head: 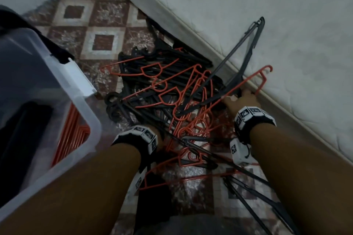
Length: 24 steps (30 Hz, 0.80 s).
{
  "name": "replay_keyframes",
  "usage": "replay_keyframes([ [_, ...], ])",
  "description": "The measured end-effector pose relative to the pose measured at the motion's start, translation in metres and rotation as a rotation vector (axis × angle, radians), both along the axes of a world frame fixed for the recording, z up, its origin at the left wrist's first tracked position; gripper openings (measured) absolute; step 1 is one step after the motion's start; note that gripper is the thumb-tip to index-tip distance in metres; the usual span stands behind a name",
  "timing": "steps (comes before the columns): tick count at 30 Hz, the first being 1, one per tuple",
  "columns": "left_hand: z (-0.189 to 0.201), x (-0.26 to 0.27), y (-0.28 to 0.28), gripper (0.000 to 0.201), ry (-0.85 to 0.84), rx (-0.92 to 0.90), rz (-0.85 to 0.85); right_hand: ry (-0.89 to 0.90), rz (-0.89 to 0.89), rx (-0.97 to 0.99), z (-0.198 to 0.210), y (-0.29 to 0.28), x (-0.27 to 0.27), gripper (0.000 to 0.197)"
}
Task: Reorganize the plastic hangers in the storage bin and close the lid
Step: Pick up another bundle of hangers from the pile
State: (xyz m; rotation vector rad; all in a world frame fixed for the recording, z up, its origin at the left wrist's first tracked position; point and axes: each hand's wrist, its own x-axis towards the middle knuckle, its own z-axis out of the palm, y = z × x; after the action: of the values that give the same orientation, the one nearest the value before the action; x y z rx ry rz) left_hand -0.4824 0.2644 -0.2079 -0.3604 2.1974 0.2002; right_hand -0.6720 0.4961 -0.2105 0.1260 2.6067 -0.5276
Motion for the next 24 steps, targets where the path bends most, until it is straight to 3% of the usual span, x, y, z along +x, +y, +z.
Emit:
replay_keyframes([
  [2,-0.03,0.028,-0.006,0.021,-0.168,-0.035,-0.124,0.068,0.08,0.058,-0.002,-0.008,0.0,0.082],
  [5,-0.045,0.049,-0.01,0.052,-0.214,0.049,-0.073,0.127,0.091,0.009,-0.001,-0.023,-0.002,0.088],
  [7,-0.044,0.053,-0.006,0.057,-0.072,0.071,0.04,0.084,0.003,-0.099,-0.001,-0.033,-0.007,0.091],
  [10,-0.042,0.058,0.0,0.056,0.071,0.063,0.147,-0.007,-0.062,-0.157,-0.001,-0.046,-0.017,0.078],
  [14,-0.041,0.064,0.006,0.072,0.109,0.119,0.2,-0.053,0.073,-0.092,-0.002,-0.052,-0.024,0.046],
  [19,-0.035,0.05,0.009,0.043,0.433,0.278,0.475,0.062,0.13,-0.167,0.02,-0.049,-0.048,0.057],
  [21,-0.026,0.035,0.004,0.034,0.575,0.282,0.502,0.132,0.202,-0.106,0.032,-0.05,-0.062,0.062],
  [24,-0.009,0.009,-0.007,0.029,0.688,0.257,0.474,0.183,0.325,0.029,0.047,-0.056,-0.08,0.049],
])
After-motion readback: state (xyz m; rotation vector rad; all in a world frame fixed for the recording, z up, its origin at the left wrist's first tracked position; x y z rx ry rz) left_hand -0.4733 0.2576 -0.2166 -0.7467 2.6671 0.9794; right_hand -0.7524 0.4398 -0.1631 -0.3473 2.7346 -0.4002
